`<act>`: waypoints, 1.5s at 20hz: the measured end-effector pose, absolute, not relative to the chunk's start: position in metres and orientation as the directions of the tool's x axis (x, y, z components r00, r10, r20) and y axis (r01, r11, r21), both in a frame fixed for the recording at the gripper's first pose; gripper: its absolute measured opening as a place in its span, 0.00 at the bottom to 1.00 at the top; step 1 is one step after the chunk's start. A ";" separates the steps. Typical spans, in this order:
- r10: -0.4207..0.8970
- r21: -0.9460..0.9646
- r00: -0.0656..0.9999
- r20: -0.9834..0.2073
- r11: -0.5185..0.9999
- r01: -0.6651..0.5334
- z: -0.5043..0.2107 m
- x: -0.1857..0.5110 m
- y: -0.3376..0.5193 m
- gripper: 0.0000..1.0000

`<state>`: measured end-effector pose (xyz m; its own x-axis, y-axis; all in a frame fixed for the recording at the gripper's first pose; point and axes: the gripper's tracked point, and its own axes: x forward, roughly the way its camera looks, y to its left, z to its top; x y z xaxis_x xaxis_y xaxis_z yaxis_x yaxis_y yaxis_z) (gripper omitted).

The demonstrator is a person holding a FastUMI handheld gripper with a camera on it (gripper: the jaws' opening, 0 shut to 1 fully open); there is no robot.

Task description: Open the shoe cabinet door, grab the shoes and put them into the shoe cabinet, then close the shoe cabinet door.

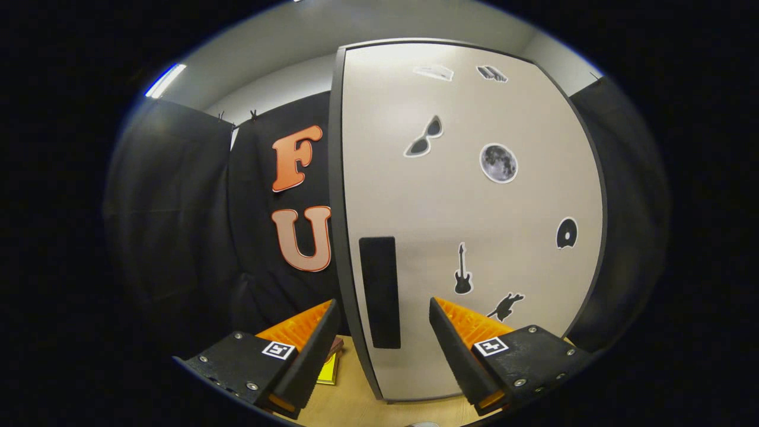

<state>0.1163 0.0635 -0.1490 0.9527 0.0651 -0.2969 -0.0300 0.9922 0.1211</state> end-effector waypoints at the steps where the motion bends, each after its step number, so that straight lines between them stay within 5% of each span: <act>1: 0.052 0.125 0.949 -0.312 0.992 -0.013 -0.156 0.122 0.063 0.93; 6: 0.000 0.129 0.946 -0.324 0.991 0.044 -0.170 0.136 0.064 0.75; 8: -0.005 0.117 0.948 -0.318 0.992 0.045 -0.171 0.134 0.068 0.63; 10: -0.026 0.100 0.944 -0.329 0.993 0.062 -0.173 0.134 0.068 0.36; 13: -0.029 0.099 0.938 -0.345 0.993 0.068 -0.173 0.128 0.068 0.25; 30: -0.002 0.106 0.929 -0.370 0.993 0.045 -0.143 0.045 0.040 0.21</act>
<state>0.0454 0.0405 -0.1428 0.9292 -0.0021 -0.3696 0.0446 0.9933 0.1063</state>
